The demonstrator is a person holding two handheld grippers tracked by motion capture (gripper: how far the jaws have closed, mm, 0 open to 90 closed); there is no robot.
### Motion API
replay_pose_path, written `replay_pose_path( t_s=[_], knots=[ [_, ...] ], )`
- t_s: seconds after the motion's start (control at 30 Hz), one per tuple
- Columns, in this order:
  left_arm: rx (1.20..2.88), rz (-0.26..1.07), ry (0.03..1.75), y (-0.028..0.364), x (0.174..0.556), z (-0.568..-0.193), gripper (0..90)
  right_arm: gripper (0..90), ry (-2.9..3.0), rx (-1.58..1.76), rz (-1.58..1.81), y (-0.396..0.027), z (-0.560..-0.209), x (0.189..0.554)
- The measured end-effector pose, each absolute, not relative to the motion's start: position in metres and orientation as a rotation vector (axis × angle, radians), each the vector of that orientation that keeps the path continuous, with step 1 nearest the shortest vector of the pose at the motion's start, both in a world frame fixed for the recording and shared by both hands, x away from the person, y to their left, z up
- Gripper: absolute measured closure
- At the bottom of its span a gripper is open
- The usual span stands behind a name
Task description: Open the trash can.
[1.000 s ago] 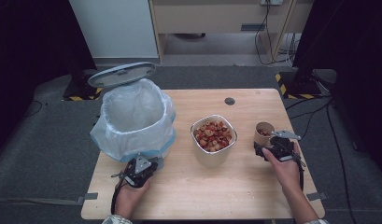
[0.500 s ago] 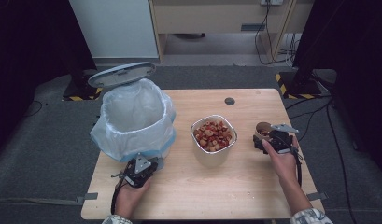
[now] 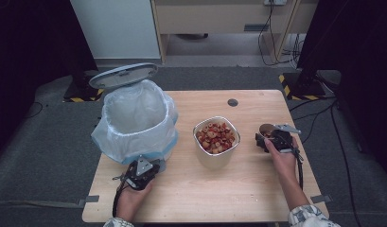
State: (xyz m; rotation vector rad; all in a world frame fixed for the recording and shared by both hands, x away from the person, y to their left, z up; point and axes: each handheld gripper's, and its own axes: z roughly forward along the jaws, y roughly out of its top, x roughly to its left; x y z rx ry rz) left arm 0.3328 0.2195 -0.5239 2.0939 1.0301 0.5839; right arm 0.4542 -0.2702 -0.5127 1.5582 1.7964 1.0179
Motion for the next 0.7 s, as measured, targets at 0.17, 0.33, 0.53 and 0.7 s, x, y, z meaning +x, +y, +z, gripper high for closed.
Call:
replay_pose_path(
  t_s=[0.17, 0.33, 0.53, 0.7],
  knots=[
    [2.092, 0.581, 1.031, 0.2197, 0.3329, -0.5239, 86.4, 14.4, 1.781, 1.567, 1.039, -0.2726, -0.5148, 0.4566],
    [2.093, 0.581, 1.031, 0.2197, 0.3329, -0.5239, 86.3, 17.4, 1.777, 1.534, 1.049, -0.2713, -0.5154, 0.4573],
    [2.092, 0.581, 1.032, 0.2196, 0.3329, -0.5239, 86.3, 22.7, 1.779, 1.498, 1.049, -0.2696, -0.5164, 0.4573],
    [2.092, 0.582, 1.032, 0.2196, 0.3328, -0.5239, 86.3, 25.7, 1.787, 1.479, 1.053, -0.2722, -0.5162, 0.4573]
  ],
)
